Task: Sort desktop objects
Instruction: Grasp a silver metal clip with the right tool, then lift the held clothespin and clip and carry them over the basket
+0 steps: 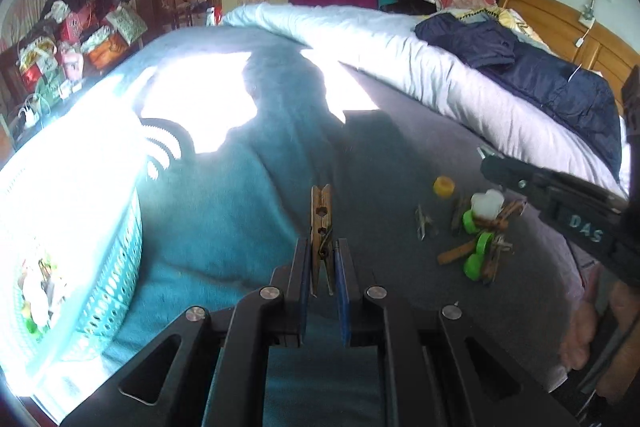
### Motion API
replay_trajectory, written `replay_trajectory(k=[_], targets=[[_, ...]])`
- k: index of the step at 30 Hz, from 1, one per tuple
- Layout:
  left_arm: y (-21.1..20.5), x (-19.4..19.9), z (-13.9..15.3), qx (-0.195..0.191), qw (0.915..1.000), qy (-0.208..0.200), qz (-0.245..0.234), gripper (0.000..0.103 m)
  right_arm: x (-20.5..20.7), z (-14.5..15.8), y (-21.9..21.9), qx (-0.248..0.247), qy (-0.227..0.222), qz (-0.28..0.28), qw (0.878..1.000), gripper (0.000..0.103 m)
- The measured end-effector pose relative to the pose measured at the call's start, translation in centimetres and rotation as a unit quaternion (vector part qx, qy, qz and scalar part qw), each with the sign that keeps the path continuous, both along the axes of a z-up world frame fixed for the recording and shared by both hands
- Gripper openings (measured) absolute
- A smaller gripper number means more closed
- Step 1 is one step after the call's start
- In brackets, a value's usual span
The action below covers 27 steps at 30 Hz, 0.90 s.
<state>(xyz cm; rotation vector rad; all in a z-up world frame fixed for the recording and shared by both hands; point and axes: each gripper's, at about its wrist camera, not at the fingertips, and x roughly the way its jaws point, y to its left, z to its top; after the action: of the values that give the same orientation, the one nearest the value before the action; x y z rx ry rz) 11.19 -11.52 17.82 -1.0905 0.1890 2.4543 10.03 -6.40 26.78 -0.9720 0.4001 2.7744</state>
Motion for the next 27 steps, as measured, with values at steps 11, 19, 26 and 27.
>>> replay_trajectory(k=[11, 19, 26, 27], targets=[[4.2, 2.1, 7.4, 0.022, 0.9969, 0.071, -0.026, 0.012, 3.0, 8.4, 0.0, 0.065, 0.046, -0.021, 0.997, 0.014], [5.9, 4.3, 8.8, 0.030, 0.9953, 0.084, -0.038, 0.012, 6.1, 9.9, 0.2, 0.064, 0.049, -0.035, 0.996, 0.014], [5.9, 7.4, 11.9, 0.027, 0.9894, 0.136, -0.044, 0.012, 8.6, 12.6, -0.7, 0.074, 0.073, -0.038, 0.994, 0.014], [5.9, 7.8, 12.3, 0.027, 0.9884, 0.143, -0.044, 0.012, 8.9, 13.0, -1.1, 0.076, 0.076, -0.036, 0.994, 0.014]])
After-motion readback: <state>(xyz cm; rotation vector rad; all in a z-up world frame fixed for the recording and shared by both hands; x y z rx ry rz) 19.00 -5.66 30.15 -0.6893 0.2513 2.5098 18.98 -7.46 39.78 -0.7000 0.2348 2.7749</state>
